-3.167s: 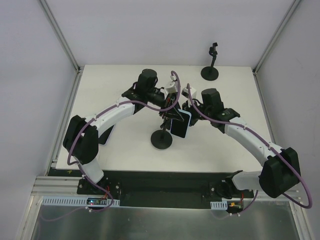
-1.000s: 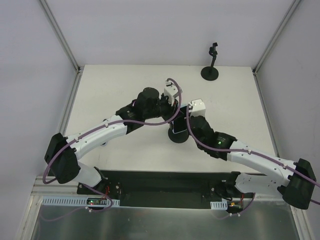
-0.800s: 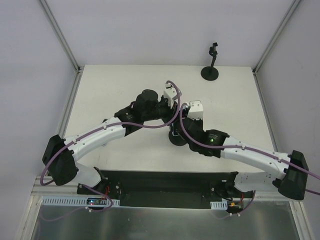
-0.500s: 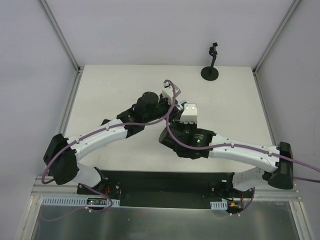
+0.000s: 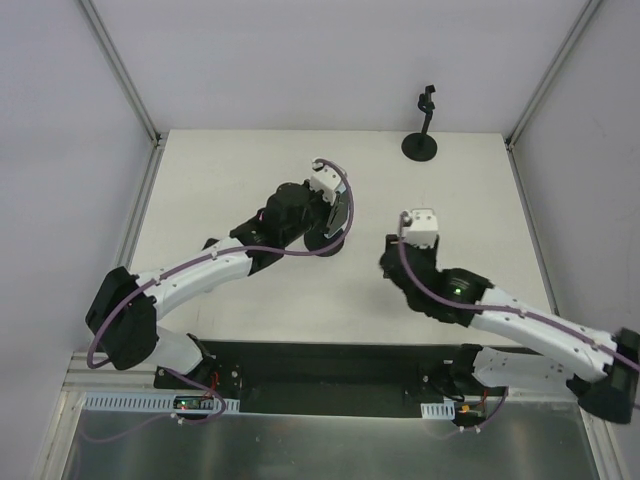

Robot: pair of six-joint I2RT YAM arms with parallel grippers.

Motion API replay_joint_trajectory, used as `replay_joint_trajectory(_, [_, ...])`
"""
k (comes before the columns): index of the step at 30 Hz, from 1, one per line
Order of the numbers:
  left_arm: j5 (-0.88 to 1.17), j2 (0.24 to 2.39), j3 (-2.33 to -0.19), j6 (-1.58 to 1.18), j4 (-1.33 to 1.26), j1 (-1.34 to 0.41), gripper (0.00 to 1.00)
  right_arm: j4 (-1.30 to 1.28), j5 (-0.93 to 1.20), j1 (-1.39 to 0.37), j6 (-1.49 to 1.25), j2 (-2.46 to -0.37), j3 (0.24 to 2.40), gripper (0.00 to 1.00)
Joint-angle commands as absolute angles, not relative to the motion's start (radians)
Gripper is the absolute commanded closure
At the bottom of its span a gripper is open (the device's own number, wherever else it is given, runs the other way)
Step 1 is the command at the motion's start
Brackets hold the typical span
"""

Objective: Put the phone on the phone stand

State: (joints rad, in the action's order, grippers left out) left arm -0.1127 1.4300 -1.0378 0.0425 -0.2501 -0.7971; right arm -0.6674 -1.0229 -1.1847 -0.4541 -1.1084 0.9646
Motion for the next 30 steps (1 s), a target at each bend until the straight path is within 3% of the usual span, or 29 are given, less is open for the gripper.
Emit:
replay_joint_trajectory(1, [-0.028, 1.385, -0.957, 0.12, -0.086, -0.792, 1.0, -0.178, -0.352, -0.903, 0.059, -0.856, 0.753, 0.36])
replay_joint_trajectory(3, [0.07, 1.358, -0.934, 0.138, -0.09, -0.792, 1.0, -0.138, -0.094, -0.842, 0.142, -0.831, 0.735, 0.14])
replay_joint_trajectory(5, [0.132, 1.31, -0.911, 0.164, -0.107, -0.792, 1.0, -0.135, 0.105, -0.769, 0.227, -0.871, 0.755, 0.07])
replay_joint_trajectory(7, [0.235, 1.266, -0.894, 0.176, -0.11, -0.79, 1.0, -0.101, 0.17, -0.705, 0.256, -0.923, 0.767, 0.04])
replay_joint_trajectory(14, [0.57, 1.143, -0.914, 0.18, -0.06, -0.764, 1.0, 0.04, 0.66, -0.568, 0.328, -1.058, 0.788, 0.05])
replay_joint_trajectory(17, [0.665, 1.108, -0.904, 0.179, -0.048, -0.726, 1.0, 0.075, 0.779, -0.565, 0.334, -1.112, 0.804, 0.07])
replay_joint_trajectory(30, [0.818, 1.081, -0.877, 0.193, -0.078, -0.654, 1.0, 0.273, 0.879, -0.617, 0.222, -1.261, 0.821, 0.22])
